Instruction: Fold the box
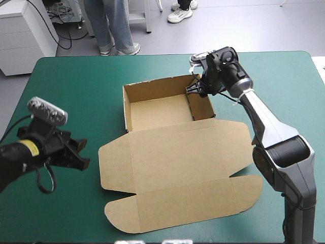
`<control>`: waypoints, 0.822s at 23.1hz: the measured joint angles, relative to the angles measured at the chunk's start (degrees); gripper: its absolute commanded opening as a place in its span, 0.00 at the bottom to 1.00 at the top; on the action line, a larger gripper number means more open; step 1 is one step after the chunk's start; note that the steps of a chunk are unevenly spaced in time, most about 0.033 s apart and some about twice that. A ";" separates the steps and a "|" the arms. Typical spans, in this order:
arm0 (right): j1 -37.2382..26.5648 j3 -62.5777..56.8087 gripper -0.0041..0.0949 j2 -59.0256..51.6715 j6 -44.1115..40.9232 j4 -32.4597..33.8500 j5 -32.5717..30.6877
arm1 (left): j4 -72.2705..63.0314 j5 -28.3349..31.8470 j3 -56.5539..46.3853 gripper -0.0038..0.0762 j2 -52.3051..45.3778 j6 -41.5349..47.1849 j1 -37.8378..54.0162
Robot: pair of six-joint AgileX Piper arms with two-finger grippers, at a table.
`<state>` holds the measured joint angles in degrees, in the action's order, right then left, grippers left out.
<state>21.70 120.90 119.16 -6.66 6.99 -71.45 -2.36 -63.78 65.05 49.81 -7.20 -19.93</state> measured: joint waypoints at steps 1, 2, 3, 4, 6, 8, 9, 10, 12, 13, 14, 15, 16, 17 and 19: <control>0.00 0.00 0.47 1.22 0.00 0.00 0.00 | 0.00 1.73 -3.50 0.42 -2.72 0.01 0.00; 0.00 0.00 0.46 2.34 0.00 0.00 0.00 | 0.00 3.88 -7.78 0.38 -5.39 0.01 0.00; 0.00 0.00 0.43 3.35 0.00 0.00 0.02 | 0.00 5.86 -11.93 0.29 -8.00 0.01 0.00; 0.00 0.00 0.39 4.98 0.00 0.00 0.12 | 0.00 9.21 -19.64 0.26 -12.96 0.01 0.00; 0.00 0.00 0.21 6.16 0.02 -0.30 0.28 | 0.00 12.52 -28.87 0.09 -18.79 0.01 0.00; 0.00 0.00 0.05 6.29 0.46 -0.62 0.35 | 0.00 13.99 -33.89 0.04 -21.90 0.01 0.00; 0.00 0.00 0.03 6.29 0.74 -0.78 0.35 | 0.00 14.48 -35.49 0.04 -23.15 0.01 0.00; 0.06 0.00 0.02 6.29 1.08 -0.81 0.41 | 0.00 15.35 -38.16 0.04 -25.61 0.01 0.00; 0.06 0.00 0.02 6.29 1.08 -1.19 0.69 | -0.05 16.14 -40.23 0.04 -28.45 0.01 0.00; 0.01 0.04 0.02 6.29 1.08 -1.25 0.71 | -0.11 16.63 -40.82 0.04 -29.39 0.01 0.00; -0.20 0.04 0.02 6.29 1.08 -1.56 0.76 | -0.16 17.33 -41.21 0.04 -30.18 0.01 0.00; -0.70 0.04 0.02 6.29 1.08 -2.00 0.78 | -0.16 17.90 -41.32 0.04 -30.50 0.01 0.00; -1.33 0.04 0.02 6.29 1.08 -2.56 0.78 | -0.16 18.28 -41.39 0.04 -30.70 0.01 0.00; -2.00 0.04 0.02 6.29 1.08 -3.00 0.71 | -0.16 18.40 -41.52 0.04 -30.80 0.01 0.00; -4.23 0.04 0.02 6.29 1.56 -3.35 0.66 | -0.16 18.51 -41.70 0.04 -30.88 0.01 0.00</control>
<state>17.47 120.95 125.45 -5.10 3.64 -70.78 -2.51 -45.27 23.35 18.92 -7.19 -19.93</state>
